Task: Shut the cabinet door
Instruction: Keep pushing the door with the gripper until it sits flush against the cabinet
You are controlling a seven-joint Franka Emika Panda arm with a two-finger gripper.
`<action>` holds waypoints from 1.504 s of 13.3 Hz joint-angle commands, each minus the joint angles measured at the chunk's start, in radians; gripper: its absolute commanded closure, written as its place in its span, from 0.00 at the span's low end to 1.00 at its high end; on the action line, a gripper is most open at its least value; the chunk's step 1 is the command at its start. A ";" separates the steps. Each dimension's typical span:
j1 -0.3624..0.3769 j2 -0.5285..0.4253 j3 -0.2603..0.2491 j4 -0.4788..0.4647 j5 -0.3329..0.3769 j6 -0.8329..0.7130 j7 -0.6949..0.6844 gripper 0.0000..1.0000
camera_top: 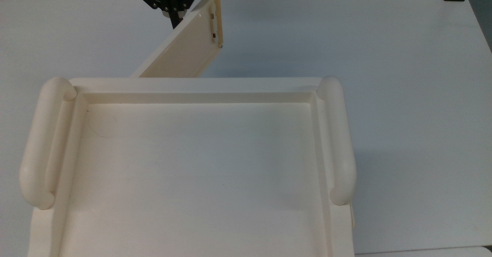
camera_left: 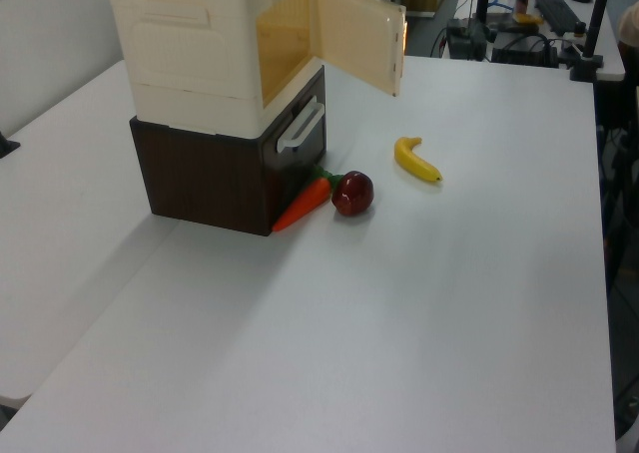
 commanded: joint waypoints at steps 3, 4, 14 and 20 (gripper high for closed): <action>0.058 0.035 -0.007 -0.053 0.016 0.228 0.012 1.00; 0.061 0.043 -0.007 -0.053 0.016 0.257 0.011 1.00; 0.111 0.113 -0.007 -0.055 -0.003 0.561 0.003 1.00; 0.114 0.150 -0.007 -0.055 -0.006 0.694 0.003 1.00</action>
